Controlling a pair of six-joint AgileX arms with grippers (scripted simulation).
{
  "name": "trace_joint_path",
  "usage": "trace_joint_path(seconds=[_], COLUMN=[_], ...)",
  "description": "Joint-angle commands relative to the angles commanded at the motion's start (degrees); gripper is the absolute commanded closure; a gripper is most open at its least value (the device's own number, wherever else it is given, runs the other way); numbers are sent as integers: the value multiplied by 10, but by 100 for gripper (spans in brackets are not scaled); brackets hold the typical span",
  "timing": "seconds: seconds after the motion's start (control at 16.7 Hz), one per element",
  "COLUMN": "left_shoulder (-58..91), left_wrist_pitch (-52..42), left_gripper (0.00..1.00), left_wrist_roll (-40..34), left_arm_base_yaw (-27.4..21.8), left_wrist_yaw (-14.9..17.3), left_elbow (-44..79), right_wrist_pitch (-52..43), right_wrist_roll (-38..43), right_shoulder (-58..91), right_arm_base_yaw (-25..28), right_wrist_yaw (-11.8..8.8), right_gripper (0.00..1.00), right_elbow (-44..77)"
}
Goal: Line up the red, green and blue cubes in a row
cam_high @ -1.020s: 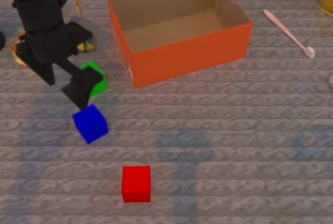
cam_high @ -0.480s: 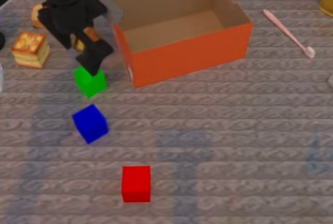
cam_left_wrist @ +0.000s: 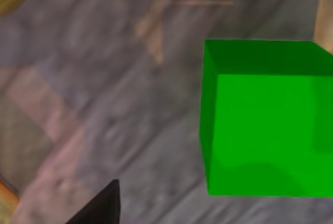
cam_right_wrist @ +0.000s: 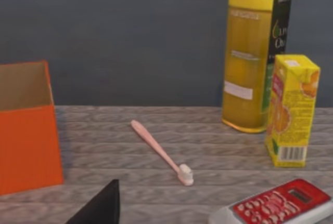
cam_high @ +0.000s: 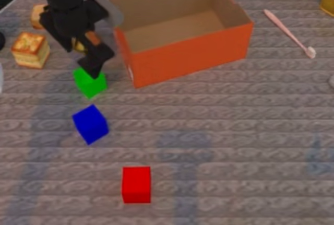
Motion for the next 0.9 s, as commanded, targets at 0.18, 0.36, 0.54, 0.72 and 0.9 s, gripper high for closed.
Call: trace_joint_path(seconds=[0.18, 0.36, 0.54, 0.72, 0.9], left_shoulder=[10, 20, 23, 23, 23], left_wrist_pitch=[72, 131, 141, 141, 141], left_gripper=[0, 0, 0, 8, 30], left_wrist_roll=[1, 2, 2, 2, 2], left_arm_base_yaw=[1, 2, 2, 2, 2], left_wrist_yaw=[0, 0, 0, 0, 0], left_elbow=[-56, -107, -116, -116, -116], right_wrist_pitch=[0, 0, 0, 0, 0], right_wrist_roll=[0, 0, 0, 0, 0], right_shoulder=[0, 0, 0, 0, 0], right_arm_base_yaw=[0, 0, 0, 0, 0], right_wrist_yaw=[0, 0, 0, 0, 0], right_gripper=[0, 0, 0, 0, 0], right_elbow=[0, 0, 0, 0, 0])
